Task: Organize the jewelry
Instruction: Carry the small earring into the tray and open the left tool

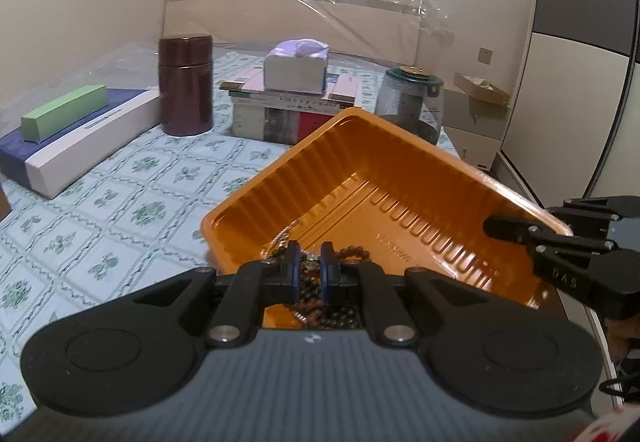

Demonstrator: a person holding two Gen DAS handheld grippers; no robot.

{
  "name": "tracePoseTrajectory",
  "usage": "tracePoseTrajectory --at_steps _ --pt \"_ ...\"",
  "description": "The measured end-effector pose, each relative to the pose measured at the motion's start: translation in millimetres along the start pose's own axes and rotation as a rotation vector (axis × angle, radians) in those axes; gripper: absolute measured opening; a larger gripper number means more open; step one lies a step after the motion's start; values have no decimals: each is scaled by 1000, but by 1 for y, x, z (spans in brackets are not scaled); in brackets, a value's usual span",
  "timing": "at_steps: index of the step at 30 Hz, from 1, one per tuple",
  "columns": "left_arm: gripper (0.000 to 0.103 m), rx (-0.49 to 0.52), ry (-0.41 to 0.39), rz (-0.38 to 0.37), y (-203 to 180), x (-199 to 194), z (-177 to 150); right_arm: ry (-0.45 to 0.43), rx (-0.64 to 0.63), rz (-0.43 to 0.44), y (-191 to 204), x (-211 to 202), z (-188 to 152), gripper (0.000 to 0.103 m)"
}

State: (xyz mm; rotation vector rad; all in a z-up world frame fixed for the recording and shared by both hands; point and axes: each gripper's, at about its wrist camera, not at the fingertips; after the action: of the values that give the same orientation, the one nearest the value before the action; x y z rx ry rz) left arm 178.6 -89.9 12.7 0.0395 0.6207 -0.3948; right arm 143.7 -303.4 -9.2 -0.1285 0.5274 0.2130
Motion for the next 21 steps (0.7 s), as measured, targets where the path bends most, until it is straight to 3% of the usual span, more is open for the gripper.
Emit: tracePoseTrajectory --at_steps 19,21 --pt "9 18 30 -22 -13 24 3 -1 1 0 0 0 0 6" --pt "18 17 40 -21 -13 26 2 0 1 1 -1 0 0 6"
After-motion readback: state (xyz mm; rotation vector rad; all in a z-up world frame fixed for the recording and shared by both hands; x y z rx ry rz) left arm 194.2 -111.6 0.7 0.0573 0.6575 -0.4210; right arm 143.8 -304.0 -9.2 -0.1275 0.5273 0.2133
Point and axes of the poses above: each gripper's, at about its wrist camera, not at the fingertips, and x roughly the way its jaws point, y to its left, z to its top, and after that the axes turned 3 degrees about y, right-handed
